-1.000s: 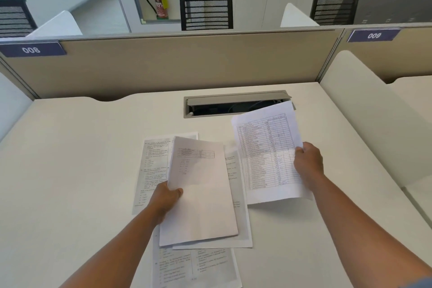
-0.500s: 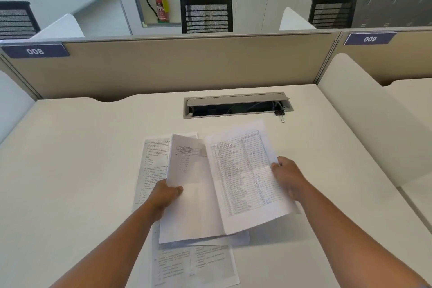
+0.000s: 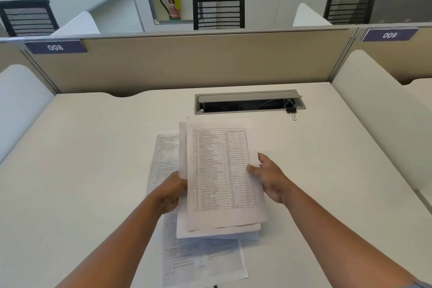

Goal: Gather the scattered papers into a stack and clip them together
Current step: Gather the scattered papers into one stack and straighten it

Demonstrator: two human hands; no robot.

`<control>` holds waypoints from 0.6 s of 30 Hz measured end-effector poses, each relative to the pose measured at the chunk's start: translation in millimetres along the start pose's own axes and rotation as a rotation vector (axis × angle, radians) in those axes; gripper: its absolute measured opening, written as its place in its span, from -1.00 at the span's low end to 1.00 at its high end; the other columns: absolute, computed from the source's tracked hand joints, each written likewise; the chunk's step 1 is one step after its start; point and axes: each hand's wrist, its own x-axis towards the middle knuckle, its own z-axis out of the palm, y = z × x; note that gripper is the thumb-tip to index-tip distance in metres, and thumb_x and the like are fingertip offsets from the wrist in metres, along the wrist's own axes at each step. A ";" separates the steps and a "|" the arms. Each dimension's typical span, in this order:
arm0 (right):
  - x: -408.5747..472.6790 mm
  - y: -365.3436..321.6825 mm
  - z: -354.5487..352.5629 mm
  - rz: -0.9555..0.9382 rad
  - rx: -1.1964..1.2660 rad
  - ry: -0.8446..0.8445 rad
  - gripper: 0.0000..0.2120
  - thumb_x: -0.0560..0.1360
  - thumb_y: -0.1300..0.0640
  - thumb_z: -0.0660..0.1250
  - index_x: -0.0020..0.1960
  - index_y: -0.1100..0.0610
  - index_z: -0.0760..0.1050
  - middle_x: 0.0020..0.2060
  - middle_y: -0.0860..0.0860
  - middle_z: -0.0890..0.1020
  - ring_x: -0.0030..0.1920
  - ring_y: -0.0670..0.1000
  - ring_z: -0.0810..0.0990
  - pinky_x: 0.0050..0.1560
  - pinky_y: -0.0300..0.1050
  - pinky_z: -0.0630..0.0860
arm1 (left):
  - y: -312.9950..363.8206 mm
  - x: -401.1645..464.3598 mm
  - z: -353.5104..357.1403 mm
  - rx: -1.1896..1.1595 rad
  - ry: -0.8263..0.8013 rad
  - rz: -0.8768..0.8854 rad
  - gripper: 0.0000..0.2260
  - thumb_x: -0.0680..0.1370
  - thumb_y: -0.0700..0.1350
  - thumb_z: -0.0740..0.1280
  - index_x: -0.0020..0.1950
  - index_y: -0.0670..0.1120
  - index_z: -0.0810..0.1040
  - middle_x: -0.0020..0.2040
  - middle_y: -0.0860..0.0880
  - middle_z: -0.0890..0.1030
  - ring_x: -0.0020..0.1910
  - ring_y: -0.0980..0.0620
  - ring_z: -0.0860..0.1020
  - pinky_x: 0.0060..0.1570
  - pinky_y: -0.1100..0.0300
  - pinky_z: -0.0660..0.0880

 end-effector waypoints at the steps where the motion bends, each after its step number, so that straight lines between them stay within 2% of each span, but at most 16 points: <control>1: -3.1 -0.5 2.5 0.004 -0.003 -0.031 -0.67 0.62 0.29 0.33 0.34 0.04 0.48 0.18 0.05 0.72 0.17 0.13 0.71 0.20 0.20 0.62 | 2.2 -2.6 0.9 0.012 -0.020 0.004 -0.76 0.58 -0.16 0.44 0.25 -0.11 0.67 0.19 -0.24 0.69 0.18 -0.26 0.67 0.21 -0.30 0.56; 3: -7.3 -1.2 7.6 -0.014 -0.005 -0.062 -0.66 0.60 0.33 0.35 0.32 0.06 0.48 0.18 0.06 0.72 0.16 0.12 0.71 0.16 0.13 0.65 | 5.0 -4.8 1.7 0.029 -0.047 0.011 -0.76 0.61 -0.11 0.39 0.26 -0.11 0.67 0.19 -0.24 0.69 0.18 -0.26 0.67 0.21 -0.32 0.56; 5: -7.3 0.2 11.4 -0.043 0.009 -0.048 -0.64 0.58 0.38 0.36 0.31 0.10 0.48 0.19 0.09 0.71 0.17 0.12 0.70 0.18 0.12 0.64 | 9.3 -8.0 4.2 -0.018 0.007 0.006 -0.74 0.63 -0.03 0.36 0.25 -0.10 0.67 0.19 -0.25 0.69 0.16 -0.27 0.68 0.22 -0.36 0.54; 7: -6.6 0.0 14.4 -0.083 0.015 -0.017 -0.63 0.56 0.40 0.37 0.32 0.13 0.48 0.20 0.12 0.70 0.18 0.14 0.70 0.25 0.18 0.60 | 14.2 -10.0 7.7 -0.163 0.068 0.003 -0.57 0.67 0.21 0.20 0.31 -0.04 0.65 0.23 -0.21 0.68 0.19 -0.26 0.67 0.25 -0.34 0.53; 9: -6.9 -4.0 16.9 -0.130 0.013 0.016 -0.64 0.57 0.40 0.36 0.32 0.14 0.49 0.20 0.11 0.70 0.18 0.14 0.69 0.25 0.21 0.60 | 21.0 -9.7 10.0 -0.219 0.043 0.077 -0.36 0.60 0.42 0.03 0.41 0.05 0.57 0.28 -0.15 0.67 0.26 -0.23 0.63 0.26 -0.31 0.52; 10: -8.2 -8.3 18.2 -0.157 0.020 0.030 -0.65 0.57 0.39 0.36 0.31 0.14 0.49 0.19 0.11 0.70 0.17 0.14 0.70 0.23 0.19 0.62 | 25.4 -10.9 13.0 -0.193 0.055 0.134 -0.32 0.53 0.47 0.10 0.42 0.05 0.55 0.28 -0.12 0.67 0.28 -0.22 0.62 0.25 -0.30 0.53; 11: -10.7 -14.2 20.1 -0.186 0.033 0.040 -0.66 0.57 0.39 0.35 0.30 0.15 0.49 0.18 0.11 0.70 0.15 0.13 0.71 0.19 0.15 0.64 | 29.7 -12.2 15.2 -0.137 0.093 0.198 -0.29 0.44 0.49 0.28 0.40 0.02 0.57 0.26 -0.08 0.69 0.27 -0.19 0.63 0.23 -0.26 0.56; 13: -15.7 -27.4 23.2 -0.253 0.058 0.036 -0.67 0.57 0.40 0.34 0.29 0.17 0.51 0.15 0.10 0.71 0.13 0.13 0.71 0.13 0.09 0.67 | 39.0 -13.4 17.3 -0.021 0.212 0.320 -0.35 0.32 0.32 0.56 0.28 -0.04 0.63 0.15 -0.02 0.73 0.18 -0.10 0.68 0.17 -0.16 0.62; 16: -20.7 -42.1 25.8 -0.346 0.055 0.008 -0.66 0.54 0.43 0.33 0.27 0.19 0.55 0.13 0.12 0.72 0.11 0.13 0.72 0.11 0.06 0.67 | 48.8 -13.7 18.0 -0.040 0.311 0.435 -0.64 0.43 -0.03 0.58 0.18 -0.10 0.67 0.07 -0.04 0.75 0.05 -0.02 0.72 0.07 -0.05 0.67; 18: -22.2 -44.4 26.0 -0.376 0.017 -0.001 -0.64 0.50 0.44 0.34 0.25 0.19 0.57 0.11 0.14 0.72 0.10 0.14 0.71 0.08 0.08 0.68 | 50.0 -14.5 16.7 -0.081 0.325 0.487 -0.65 0.40 -0.08 0.61 0.14 -0.09 0.68 0.04 -0.04 0.75 0.03 -0.02 0.72 -0.02 0.05 0.68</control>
